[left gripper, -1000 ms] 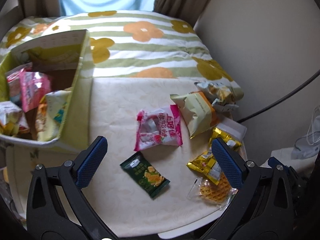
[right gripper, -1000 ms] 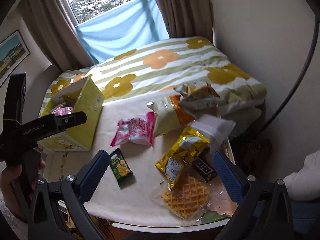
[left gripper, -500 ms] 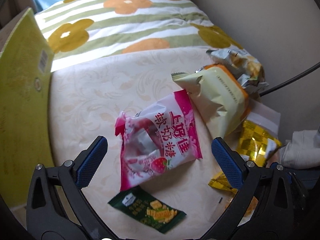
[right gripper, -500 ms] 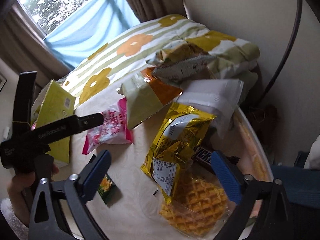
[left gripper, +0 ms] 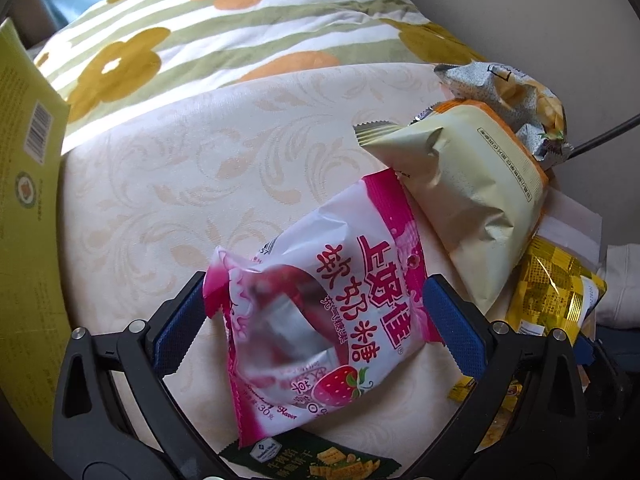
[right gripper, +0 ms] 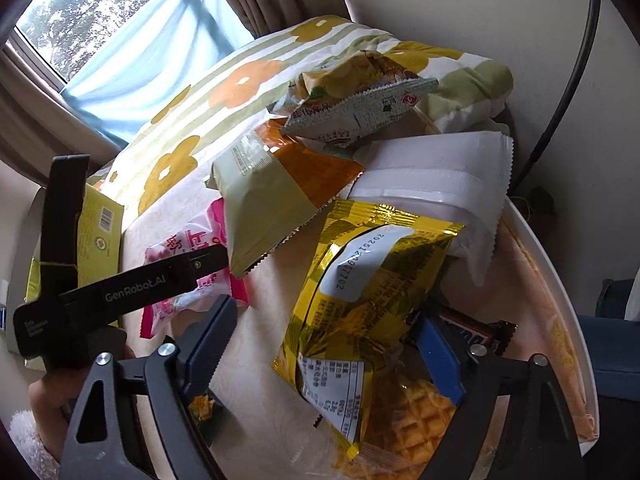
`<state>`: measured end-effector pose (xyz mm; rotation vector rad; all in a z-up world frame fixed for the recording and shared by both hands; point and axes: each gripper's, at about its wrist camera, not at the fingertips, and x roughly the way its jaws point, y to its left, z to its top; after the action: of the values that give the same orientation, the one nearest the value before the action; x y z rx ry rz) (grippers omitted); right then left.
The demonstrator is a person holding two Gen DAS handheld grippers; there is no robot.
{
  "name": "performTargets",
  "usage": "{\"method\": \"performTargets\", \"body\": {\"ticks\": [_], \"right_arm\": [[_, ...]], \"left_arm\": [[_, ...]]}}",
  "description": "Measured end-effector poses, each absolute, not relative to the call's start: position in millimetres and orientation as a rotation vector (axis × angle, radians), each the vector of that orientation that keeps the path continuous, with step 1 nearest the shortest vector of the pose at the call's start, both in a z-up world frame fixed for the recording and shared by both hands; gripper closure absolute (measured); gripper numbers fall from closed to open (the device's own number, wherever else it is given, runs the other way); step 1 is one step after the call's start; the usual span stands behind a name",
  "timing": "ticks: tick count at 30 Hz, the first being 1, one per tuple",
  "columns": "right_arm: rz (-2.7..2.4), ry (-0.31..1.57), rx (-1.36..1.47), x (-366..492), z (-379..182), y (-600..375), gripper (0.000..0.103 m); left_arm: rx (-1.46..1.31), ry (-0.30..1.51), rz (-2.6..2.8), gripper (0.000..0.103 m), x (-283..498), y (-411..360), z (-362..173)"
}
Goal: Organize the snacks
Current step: 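Move the left tool to the pink strawberry candy bag and grasp it, then lift the pink bag with the left tool while the right tool grasps the gold bag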
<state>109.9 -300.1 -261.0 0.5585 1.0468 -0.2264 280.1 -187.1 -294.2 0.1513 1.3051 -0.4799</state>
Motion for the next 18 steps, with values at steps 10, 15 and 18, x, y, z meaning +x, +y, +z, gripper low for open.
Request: {"method": "performTargets", "body": {"ticks": [10, 15, 18], "right_arm": [[-0.249, 1.074, 0.559, 115.2, -269.3, -300.0, 0.046], [-0.250, 1.071, 0.541, 114.0, -268.5, -299.1, 0.050], [-0.249, 1.067, 0.536, 113.5, -267.3, -297.4, 0.053]], "left_arm": [[0.218, 1.262, -0.478, 0.034, 275.7, -186.6, -286.7], [0.161, 1.263, -0.483, 0.045, 278.2, -177.7, -281.9], [0.145, 1.261, -0.488, 0.051, 278.4, -174.3, -278.9]]}}
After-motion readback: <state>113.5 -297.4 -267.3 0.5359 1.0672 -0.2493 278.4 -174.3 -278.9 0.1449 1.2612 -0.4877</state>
